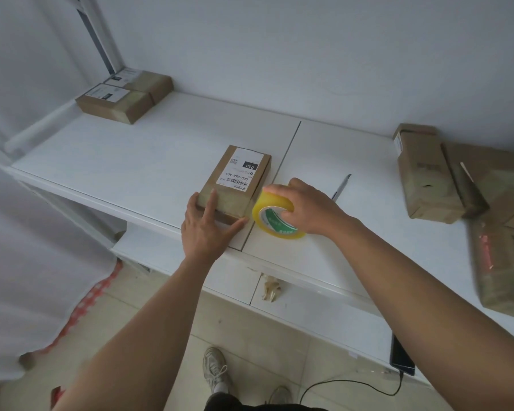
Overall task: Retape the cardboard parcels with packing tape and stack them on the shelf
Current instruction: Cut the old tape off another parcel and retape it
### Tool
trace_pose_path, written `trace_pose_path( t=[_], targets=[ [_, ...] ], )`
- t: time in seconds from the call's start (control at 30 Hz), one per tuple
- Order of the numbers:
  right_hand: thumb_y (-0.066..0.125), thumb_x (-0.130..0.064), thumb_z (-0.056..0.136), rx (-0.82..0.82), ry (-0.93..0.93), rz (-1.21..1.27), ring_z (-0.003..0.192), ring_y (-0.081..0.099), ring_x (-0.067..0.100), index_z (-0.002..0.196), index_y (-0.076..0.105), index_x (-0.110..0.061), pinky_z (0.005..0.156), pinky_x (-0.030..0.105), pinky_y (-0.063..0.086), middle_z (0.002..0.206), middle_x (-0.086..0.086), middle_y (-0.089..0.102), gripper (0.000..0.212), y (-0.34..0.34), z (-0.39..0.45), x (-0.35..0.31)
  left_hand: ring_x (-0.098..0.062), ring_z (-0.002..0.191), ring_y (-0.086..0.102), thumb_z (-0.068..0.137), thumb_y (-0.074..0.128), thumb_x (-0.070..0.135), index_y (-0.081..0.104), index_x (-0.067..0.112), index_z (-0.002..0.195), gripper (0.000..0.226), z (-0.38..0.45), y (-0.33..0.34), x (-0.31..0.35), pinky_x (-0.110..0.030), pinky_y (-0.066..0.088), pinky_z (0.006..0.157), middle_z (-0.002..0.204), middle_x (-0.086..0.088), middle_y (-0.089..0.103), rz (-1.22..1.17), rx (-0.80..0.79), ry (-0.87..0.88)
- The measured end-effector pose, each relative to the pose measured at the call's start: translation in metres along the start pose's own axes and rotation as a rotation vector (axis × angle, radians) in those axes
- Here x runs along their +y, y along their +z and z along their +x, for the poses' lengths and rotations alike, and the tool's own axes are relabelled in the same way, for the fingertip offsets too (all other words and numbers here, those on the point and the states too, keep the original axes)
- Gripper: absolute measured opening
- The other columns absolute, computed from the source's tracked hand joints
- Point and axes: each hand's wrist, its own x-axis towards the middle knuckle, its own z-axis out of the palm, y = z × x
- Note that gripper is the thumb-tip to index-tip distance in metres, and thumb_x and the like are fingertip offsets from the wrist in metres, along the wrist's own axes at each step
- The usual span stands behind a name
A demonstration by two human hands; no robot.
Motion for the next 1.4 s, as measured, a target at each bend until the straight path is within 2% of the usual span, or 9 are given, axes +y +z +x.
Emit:
trace_pose_path(
  t=[0.2,0.33,0.43,0.63,0.8,0.9,0.97,1.13,1.4],
  targets=[
    [0.052,-0.027,0.095,-0.008,-0.003,-0.022,0.090,0.049,0.021,0.149,0.033,-0.045,0.068,0.030,0.037,0.102,-0.005,0.035,0.060,0.001,-0.004,-0.003,-0.025,0.154,0.000,0.085,0.025,0.083,0.017,0.010,0.158,0.103,0.011,0.000,-0.003,-0.040,0.003,0.125,0.166,-0.011,0.008,0.328,-0.018,0.250],
    [0.053,-0.025,0.095,-0.024,-0.028,-0.035,0.088,0.045,0.019,0.150,0.033,-0.043,0.069,0.030,0.038,0.104,-0.005,0.034,0.062,0.002,-0.004,-0.009,-0.049,0.142,0.030,0.097,0.020,0.065,0.033,0.029,0.154,0.068,0.013,0.000,0.000,-0.057,0.031,0.115,0.157,-0.023,0.031,0.408,-0.040,0.465],
    [0.053,-0.025,0.094,-0.028,-0.020,-0.026,0.089,0.046,0.019,0.150,0.034,-0.042,0.069,0.030,0.039,0.105,-0.004,0.035,0.062,0.001,-0.003,-0.009,-0.057,0.129,0.042,0.099,0.018,0.059,0.038,0.034,0.152,0.062,0.016,-0.004,0.001,-0.062,0.040,0.104,0.148,-0.030,0.040,0.491,-0.076,0.511],
    [0.053,-0.028,0.095,-0.019,-0.016,-0.032,0.089,0.045,0.017,0.151,0.032,-0.043,0.069,0.029,0.038,0.104,-0.005,0.033,0.062,0.003,-0.005,-0.007,-0.033,0.150,0.022,0.103,0.020,0.043,0.028,0.005,0.155,0.064,0.016,0.001,0.008,-0.044,0.016,0.121,0.161,-0.019,0.024,0.493,-0.156,0.702],
    [0.058,-0.028,0.092,-0.041,-0.040,-0.010,0.088,0.047,0.016,0.154,0.019,-0.044,0.059,0.021,0.035,0.111,-0.004,0.034,0.076,0.003,-0.012,0.000,-0.027,0.152,0.015,0.105,0.023,0.039,0.020,0.004,0.157,0.062,0.024,-0.001,0.002,-0.041,0.013,0.123,0.164,-0.013,0.019,0.485,-0.214,0.708],
    [0.066,-0.022,0.087,-0.006,0.020,0.247,0.107,0.052,0.021,0.156,0.004,-0.043,0.076,0.028,0.047,0.134,0.002,0.038,0.095,0.010,-0.023,0.010,-0.028,0.153,0.011,0.103,0.044,0.030,0.016,0.006,0.158,0.066,0.021,-0.002,0.009,-0.047,0.019,0.123,0.165,-0.013,0.014,0.451,-0.250,0.684],
    [0.071,-0.020,0.085,0.057,0.126,0.460,0.122,0.048,0.024,0.156,0.010,-0.037,0.091,0.034,0.048,0.148,0.002,0.035,0.094,0.022,-0.033,0.019,-0.031,0.153,0.008,0.101,0.049,0.025,0.012,0.011,0.159,0.070,0.019,-0.002,0.012,-0.048,0.015,0.124,0.166,-0.014,0.010,0.452,-0.267,0.688],
    [0.079,-0.029,0.084,0.109,0.282,0.672,0.108,0.063,0.023,0.137,0.039,-0.028,0.076,0.025,0.053,0.124,0.001,0.055,0.066,0.049,-0.048,0.029,-0.036,0.152,-0.012,0.101,0.036,0.018,-0.004,0.010,0.159,0.071,0.008,0.001,0.021,-0.047,-0.004,0.122,0.165,-0.019,-0.009,0.539,-0.248,0.613],
    [0.080,-0.029,0.080,0.159,0.304,0.679,0.099,0.062,0.029,0.114,0.043,-0.026,0.081,0.045,0.055,0.112,0.006,0.057,0.050,0.047,-0.048,0.024,-0.019,0.153,-0.010,0.097,0.040,0.020,-0.007,0.009,0.158,0.078,0.011,0.004,0.027,-0.036,-0.004,0.125,0.167,-0.004,-0.007,0.408,-0.294,0.491]
  ],
)
